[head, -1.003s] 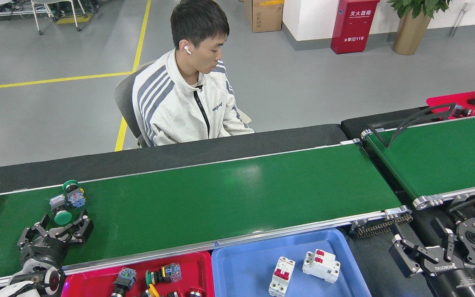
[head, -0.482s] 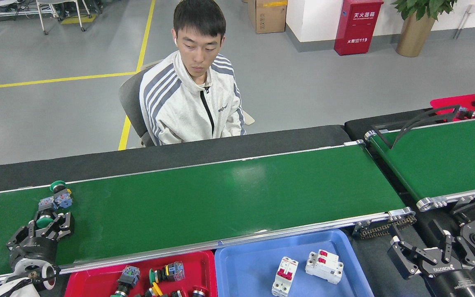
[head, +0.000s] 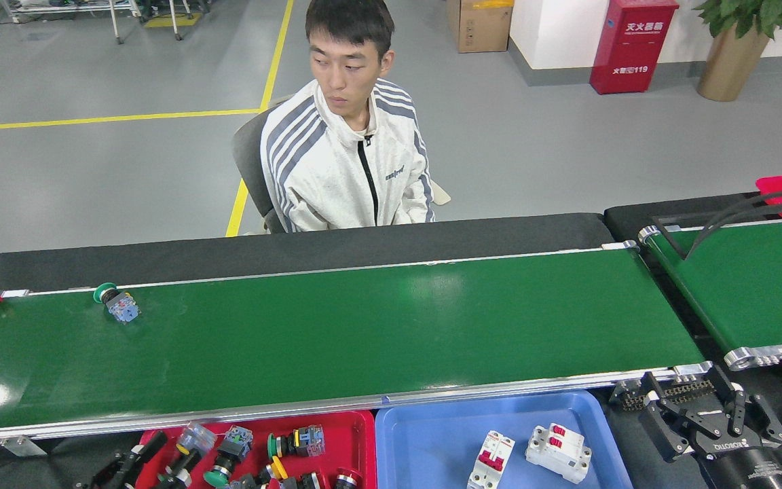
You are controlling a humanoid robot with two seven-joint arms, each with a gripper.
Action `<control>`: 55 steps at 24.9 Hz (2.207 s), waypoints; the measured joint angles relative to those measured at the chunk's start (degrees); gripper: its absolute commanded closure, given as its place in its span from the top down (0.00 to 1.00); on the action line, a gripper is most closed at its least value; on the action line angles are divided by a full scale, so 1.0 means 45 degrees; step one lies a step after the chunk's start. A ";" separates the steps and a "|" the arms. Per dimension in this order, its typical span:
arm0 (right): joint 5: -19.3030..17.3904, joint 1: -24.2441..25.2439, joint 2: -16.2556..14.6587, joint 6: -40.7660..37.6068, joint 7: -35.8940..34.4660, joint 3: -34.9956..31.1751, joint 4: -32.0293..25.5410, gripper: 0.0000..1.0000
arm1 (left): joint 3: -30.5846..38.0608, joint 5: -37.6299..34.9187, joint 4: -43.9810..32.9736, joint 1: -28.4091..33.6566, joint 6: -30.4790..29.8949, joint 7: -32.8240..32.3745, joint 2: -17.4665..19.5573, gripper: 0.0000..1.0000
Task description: Pick switch part from conveyor to tray
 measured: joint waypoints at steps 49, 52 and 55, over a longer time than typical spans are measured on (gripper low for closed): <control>0.1116 0.1599 0.0591 0.1494 -0.0465 -0.0742 -0.0429 0.99 | 0.1644 0.0387 -0.0243 -0.1020 0.5986 -0.0808 0.0523 1.00; 0.1094 0.1598 0.0591 0.1381 -0.0527 -0.0743 -0.0429 0.99 | 0.1829 0.0387 -0.0258 -0.0992 0.5988 -0.0808 0.0485 1.00; 0.1067 0.1592 0.0618 0.1172 -0.0547 -0.0742 -0.0430 0.99 | 0.1835 0.0386 -0.0149 -0.0986 0.5990 -0.0808 0.0484 1.00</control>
